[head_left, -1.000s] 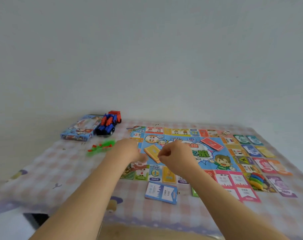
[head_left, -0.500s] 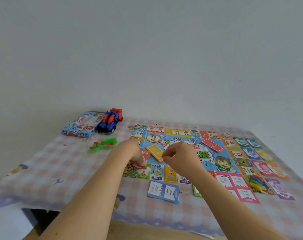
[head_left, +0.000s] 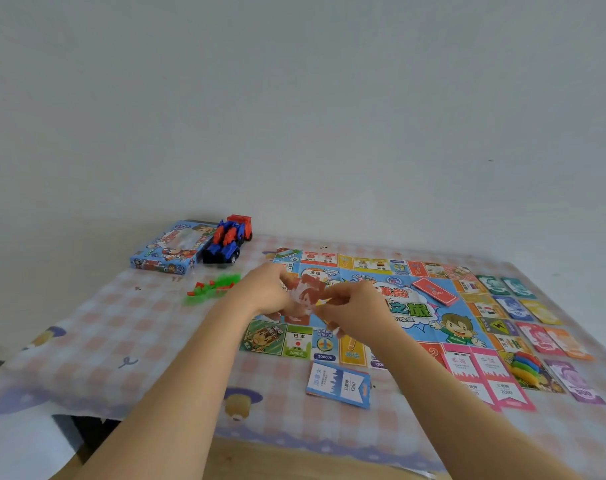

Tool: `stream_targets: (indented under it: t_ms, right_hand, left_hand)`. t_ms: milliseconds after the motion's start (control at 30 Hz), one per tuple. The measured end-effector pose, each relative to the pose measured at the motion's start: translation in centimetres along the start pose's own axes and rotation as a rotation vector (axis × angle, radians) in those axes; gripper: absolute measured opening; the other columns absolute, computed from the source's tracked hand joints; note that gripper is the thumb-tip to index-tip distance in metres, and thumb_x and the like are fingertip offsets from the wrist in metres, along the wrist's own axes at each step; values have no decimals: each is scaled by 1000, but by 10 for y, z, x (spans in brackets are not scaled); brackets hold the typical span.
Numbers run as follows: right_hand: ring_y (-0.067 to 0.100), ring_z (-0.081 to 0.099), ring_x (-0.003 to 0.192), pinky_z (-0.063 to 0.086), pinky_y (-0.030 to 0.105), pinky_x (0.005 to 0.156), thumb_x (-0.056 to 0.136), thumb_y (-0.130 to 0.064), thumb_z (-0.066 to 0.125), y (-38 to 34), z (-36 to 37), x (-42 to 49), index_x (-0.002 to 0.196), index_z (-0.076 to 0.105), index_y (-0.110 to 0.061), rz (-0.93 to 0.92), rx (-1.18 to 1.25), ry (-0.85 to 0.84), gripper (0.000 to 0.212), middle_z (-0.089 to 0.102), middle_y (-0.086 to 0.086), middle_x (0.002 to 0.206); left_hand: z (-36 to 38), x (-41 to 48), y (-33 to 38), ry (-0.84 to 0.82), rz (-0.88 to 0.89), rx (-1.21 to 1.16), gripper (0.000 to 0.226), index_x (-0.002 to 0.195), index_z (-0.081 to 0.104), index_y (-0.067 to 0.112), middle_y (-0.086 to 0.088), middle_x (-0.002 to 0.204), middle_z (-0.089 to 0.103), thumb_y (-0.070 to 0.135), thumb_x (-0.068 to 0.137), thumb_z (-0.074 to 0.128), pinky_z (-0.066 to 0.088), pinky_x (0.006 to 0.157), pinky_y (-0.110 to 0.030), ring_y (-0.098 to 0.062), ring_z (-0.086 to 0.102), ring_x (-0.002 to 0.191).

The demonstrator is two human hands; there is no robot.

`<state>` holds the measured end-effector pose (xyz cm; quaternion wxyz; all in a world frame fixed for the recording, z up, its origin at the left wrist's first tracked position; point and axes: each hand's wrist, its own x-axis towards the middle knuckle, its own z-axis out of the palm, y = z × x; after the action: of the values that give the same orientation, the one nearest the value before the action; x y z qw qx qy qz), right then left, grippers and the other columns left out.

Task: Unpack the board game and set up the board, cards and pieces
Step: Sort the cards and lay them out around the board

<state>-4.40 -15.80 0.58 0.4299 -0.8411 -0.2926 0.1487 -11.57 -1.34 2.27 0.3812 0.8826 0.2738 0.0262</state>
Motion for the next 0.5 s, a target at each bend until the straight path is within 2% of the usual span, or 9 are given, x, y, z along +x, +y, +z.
stream_targets:
  t_ms: [100, 200, 300, 400, 500]
  right_hand:
    - [10, 65, 59, 58, 23, 62, 83, -10, 70, -3, 4, 2, 100, 71, -10, 42, 175, 2, 17, 70, 2, 75]
    - [13, 65, 61, 58, 22, 63, 83, -9, 69, -4, 6, 2, 89, 73, -10, 36, 192, 24, 7, 69, 2, 72]
    - [12, 66, 62, 57, 21, 62, 80, -7, 72, -5, 9, 4, 88, 74, -13, 29, 193, 7, 11, 70, 0, 74]
    - [15, 69, 65, 60, 28, 68, 78, -7, 74, -6, 12, 5, 88, 75, -15, 21, 206, -4, 13, 73, 3, 78]
    - [23, 72, 71, 60, 35, 74, 79, -7, 73, -5, 15, 7, 87, 75, -14, 19, 198, -15, 11, 73, 8, 80]
  left_hand:
    - [0, 0, -2, -12, 46, -33, 47, 104, 57, 19, -3, 99, 66, 13, 66, 84, 58, 78, -40, -19, 68, 84]
    - [0, 1, -7, -24, 70, -73, 39, 99, 61, 19, -4, 94, 69, 5, 69, 81, 58, 79, -39, -21, 68, 86]
    - [-4, 1, -11, -5, 87, -83, 33, 93, 64, 20, -1, 88, 70, 1, 71, 77, 58, 77, -35, -20, 68, 84]
    - [-8, 1, -11, 4, 114, -59, 30, 91, 64, 23, 3, 86, 71, 2, 73, 76, 58, 74, -33, -17, 69, 80]
    - [-8, 1, -11, 12, 136, -33, 29, 90, 65, 24, 2, 89, 71, 2, 74, 73, 58, 77, -35, -17, 69, 82]
